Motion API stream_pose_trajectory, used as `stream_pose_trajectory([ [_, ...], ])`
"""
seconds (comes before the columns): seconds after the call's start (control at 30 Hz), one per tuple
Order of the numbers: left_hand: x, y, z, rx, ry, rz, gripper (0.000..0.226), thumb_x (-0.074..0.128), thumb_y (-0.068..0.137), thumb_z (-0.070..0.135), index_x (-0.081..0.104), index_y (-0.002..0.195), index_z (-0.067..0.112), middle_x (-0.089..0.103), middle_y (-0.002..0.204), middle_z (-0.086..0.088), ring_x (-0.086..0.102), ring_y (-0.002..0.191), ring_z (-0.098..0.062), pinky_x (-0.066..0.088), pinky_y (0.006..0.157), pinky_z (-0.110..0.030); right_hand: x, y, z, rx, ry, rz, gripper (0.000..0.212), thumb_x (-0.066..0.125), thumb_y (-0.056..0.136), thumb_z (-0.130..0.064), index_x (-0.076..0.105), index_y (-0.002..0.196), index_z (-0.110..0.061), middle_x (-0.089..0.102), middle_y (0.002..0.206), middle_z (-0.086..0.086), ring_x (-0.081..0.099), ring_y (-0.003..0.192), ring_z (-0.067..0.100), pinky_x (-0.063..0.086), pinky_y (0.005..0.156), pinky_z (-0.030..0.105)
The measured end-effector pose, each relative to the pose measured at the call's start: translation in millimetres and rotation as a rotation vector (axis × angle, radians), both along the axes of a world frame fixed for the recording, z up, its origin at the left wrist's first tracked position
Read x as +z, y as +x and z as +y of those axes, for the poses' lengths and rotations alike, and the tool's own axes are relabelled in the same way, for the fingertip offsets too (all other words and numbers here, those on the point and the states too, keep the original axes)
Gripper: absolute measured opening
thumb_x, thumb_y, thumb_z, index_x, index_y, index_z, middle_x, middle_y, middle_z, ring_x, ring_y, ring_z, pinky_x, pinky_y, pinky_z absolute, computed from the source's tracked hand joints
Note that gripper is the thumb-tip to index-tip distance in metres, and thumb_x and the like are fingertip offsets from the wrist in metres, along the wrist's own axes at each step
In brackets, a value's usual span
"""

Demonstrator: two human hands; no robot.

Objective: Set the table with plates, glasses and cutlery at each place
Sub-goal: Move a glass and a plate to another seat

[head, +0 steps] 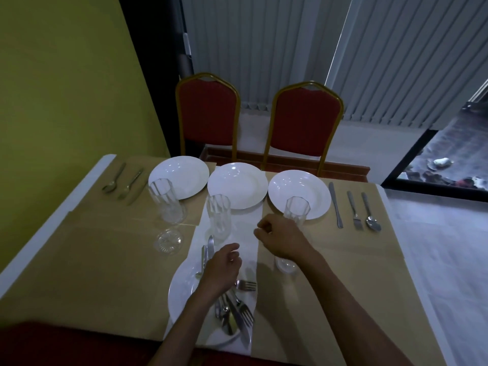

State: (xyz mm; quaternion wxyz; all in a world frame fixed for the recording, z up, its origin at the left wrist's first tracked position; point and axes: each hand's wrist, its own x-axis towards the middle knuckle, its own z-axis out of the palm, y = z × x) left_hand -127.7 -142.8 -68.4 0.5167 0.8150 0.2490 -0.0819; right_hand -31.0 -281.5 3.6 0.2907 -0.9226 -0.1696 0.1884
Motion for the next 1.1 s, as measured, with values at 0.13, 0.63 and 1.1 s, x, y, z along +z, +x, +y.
stream_pose_trajectory([
  [0.13, 0.2, -7.9, 10.9, 0.099, -0.028, -0.017, 0.036, 0.052, 0.096, 0.021, 0.056, 0.131, 0.026, 0.065, 0.11, 0.007, 0.063, 0.098, -0.01, 0.049, 0.088, -0.029, -11.2, 30.6, 32.4, -0.039, 0.017, 0.03, 0.022, 0.058, 0.096, -0.018, 0.068, 0.093, 0.002, 0.069, 0.087, 0.019, 0.069, 0.086, 0.032, 0.054, 0.073, 0.029],
  [0.63, -11.9, -27.5, 33.7, 0.179, -0.058, 0.058, 0.03, 0.056, 0.095, 0.025, 0.062, 0.124, 0.033, 0.065, 0.122, 0.013, 0.061, 0.111, -0.002, 0.048, 0.101, -0.029, -107.5, 131.2, 101.4, -0.84, 0.78, 0.894, 0.043, 0.055, 0.097, -0.008, 0.044, 0.138, -0.012, 0.06, 0.116, 0.017, 0.067, 0.096, 0.03, 0.059, 0.084, 0.042],
  [1.1, 4.2, -26.3, 30.9, 0.2, -0.195, 0.033, 0.023, 0.06, 0.095, 0.016, 0.069, 0.109, 0.031, 0.07, 0.106, 0.011, 0.064, 0.092, -0.006, 0.051, 0.09, -0.028, -10.6, 134.1, 81.0, -0.776, 1.08, 0.452, 0.043, 0.049, 0.09, 0.007, 0.054, 0.131, -0.003, 0.063, 0.123, 0.018, 0.068, 0.08, 0.025, 0.061, 0.058, 0.031],
])
